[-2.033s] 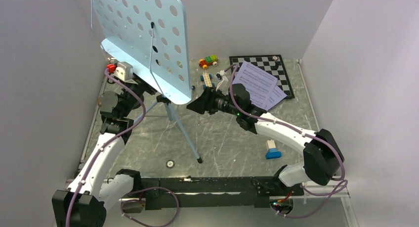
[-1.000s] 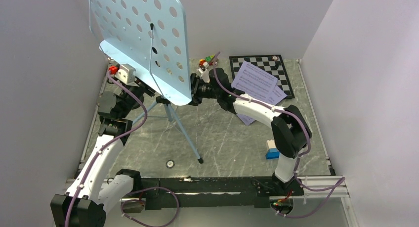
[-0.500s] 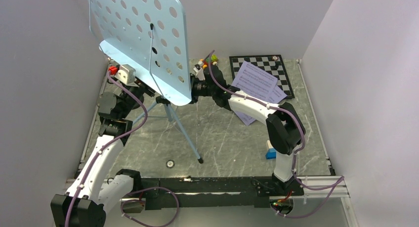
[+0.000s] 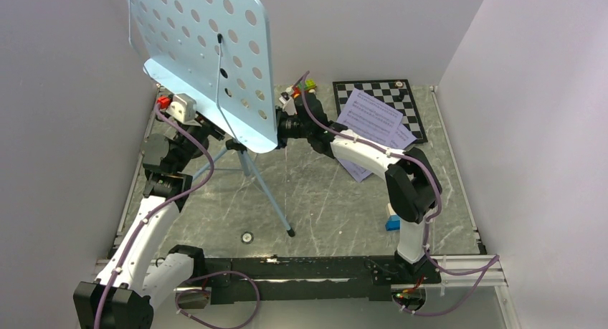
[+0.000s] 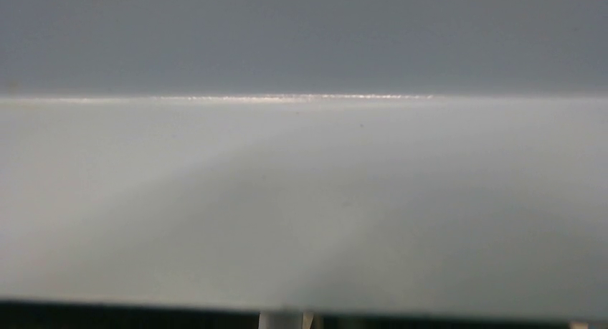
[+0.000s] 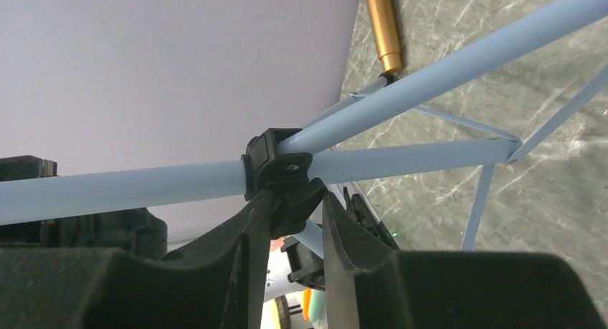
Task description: Pack up the instrument practice props
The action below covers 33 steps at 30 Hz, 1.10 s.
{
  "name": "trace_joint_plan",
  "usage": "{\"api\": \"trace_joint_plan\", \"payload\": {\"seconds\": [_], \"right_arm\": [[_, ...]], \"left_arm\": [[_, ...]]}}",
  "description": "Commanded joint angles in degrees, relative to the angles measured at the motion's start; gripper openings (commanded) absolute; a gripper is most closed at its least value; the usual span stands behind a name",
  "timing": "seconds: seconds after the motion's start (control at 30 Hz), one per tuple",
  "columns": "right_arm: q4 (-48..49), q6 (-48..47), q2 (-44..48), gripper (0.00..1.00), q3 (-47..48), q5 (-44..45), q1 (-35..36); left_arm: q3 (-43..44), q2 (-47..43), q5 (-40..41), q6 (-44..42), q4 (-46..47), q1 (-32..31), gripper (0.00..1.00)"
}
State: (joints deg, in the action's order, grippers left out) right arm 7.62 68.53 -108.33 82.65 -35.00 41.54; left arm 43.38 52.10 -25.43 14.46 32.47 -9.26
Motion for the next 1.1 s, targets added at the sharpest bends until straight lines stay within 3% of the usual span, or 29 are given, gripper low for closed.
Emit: {"api": "trace_joint_plan", "payload": {"seconds": [0.0,0.2,0.5,0.63,0.67,0.77,0.87,1.07], "right_arm": [[5.66,-6.05,0.62,0.0,0.61,-2.76,3.07],[-2.05,-24.76,3.61,0.0,1.2,3.77,6.83],[-3.75,-51.54,10.41,0.0,-6.17,26.09,14.95],[-5.49,-43.5,10.65,0.0,-5.44,22.1,12.0],[-4.66,-39.67,11.02,0.07,-5.77,19.11,10.33],[2.26,-28.4,12.9,0.46,-9.54,11.03,5.6],[7.1,-20.94,13.37,0.65,-11.08,4.78,3.0],[13.82,-10.12,8.61,0.67,-7.9,-6.7,1.43]], "left_arm": [[-0.88,-0.32,1.2,1.27,1.86,-0.23,0.0],[-1.51,-0.47,1.15,2.3,1.93,-0.23,0.0],[-2.86,-0.68,0.89,4.76,2.53,-0.23,0.0],[-3.16,-0.91,1.07,4.5,2.44,-0.24,0.0],[-3.13,-1.09,1.1,4.32,2.22,-0.24,0.0],[-3.12,-1.63,1.25,3.69,1.58,-0.28,0.0],[-3.04,-1.82,1.1,3.39,1.22,-0.24,0.0],[-2.85,-1.65,-0.11,4.64,1.78,-0.31,0.0]]}}
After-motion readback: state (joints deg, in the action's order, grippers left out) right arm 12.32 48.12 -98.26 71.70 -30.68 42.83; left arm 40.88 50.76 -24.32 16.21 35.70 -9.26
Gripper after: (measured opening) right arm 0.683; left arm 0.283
